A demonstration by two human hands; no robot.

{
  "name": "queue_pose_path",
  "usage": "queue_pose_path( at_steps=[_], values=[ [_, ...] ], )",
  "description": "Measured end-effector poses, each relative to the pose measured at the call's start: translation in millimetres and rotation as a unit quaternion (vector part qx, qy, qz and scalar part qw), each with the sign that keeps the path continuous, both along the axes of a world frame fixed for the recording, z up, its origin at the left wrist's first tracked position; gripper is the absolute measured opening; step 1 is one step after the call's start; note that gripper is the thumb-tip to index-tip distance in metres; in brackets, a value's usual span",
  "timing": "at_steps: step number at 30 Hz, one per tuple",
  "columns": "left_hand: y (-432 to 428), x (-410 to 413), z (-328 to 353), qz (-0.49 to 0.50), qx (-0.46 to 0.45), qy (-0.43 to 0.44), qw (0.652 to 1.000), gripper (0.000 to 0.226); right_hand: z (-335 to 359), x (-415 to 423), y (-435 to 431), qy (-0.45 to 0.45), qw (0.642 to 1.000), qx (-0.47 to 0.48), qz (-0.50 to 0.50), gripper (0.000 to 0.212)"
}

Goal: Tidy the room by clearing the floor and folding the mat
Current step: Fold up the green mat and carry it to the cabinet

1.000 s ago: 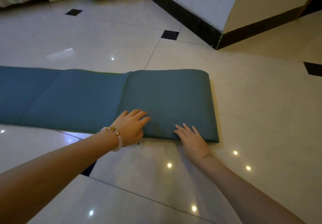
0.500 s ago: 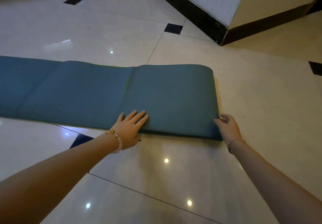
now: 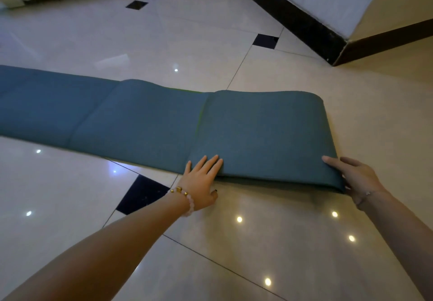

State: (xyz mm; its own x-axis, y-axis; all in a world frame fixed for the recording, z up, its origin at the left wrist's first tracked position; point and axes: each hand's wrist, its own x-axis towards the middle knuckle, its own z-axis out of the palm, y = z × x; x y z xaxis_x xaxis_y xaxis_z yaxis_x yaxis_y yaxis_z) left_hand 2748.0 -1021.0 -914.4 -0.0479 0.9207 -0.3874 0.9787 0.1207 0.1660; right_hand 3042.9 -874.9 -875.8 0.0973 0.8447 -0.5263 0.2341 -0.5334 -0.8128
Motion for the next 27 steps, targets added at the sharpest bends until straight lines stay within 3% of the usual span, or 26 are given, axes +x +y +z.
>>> queue_pose_path(
  at_steps=[3,6,9,12,15,17,20,22,24,27],
  values=[
    [5.9,2.1,5.6,0.051,0.018,-0.071,0.996,0.086,51.5,-10.7,-1.9,0.099,0.994,0.043,0.016,0.043],
    [7.2,4.4,13.8,0.134,0.102,-0.165,0.972,0.086,112.8,-40.0,-11.8,0.143,0.976,0.145,0.083,0.037],
    [1.7,-5.5,24.8,0.253,0.199,-0.25,0.913,0.054,159.6,-87.7,-28.6,0.22,0.928,0.217,0.209,0.034],
    [-8.1,-18.8,42.0,0.335,0.265,-0.372,0.824,0.029,176.3,-150.8,-41.5,0.271,0.874,0.252,0.315,0.033],
    [-9.0,-37.5,56.8,0.398,0.334,-0.421,0.743,0.031,157.0,-217.9,-57.8,0.176,0.831,0.304,0.431,0.043],
    [-8.8,-54.3,62.6,0.431,0.312,-0.487,0.693,0.028,122.5,-252.5,-67.0,0.07,0.794,0.339,0.5,0.046],
    [-17.1,-76.7,64.4,0.504,0.209,-0.638,0.544,0.027,67.7,-281.4,-77.8,-0.049,0.749,0.345,0.564,0.046],
    [-29.6,-84.7,52.6,0.561,0.189,-0.645,0.484,0.031,34.8,-291.0,-84.5,-0.12,0.709,0.312,0.621,0.047],
    [-47.4,-89.9,33.5,0.633,0.178,-0.558,0.506,0.032,8.3,-296.2,-90.9,-0.227,0.636,0.283,0.681,0.048],
    [-83.9,-105.6,4.2,0.672,0.163,-0.374,0.619,0.037,-17.3,-300.5,-101.6,-0.34,0.544,0.263,0.721,0.058]
  ],
)
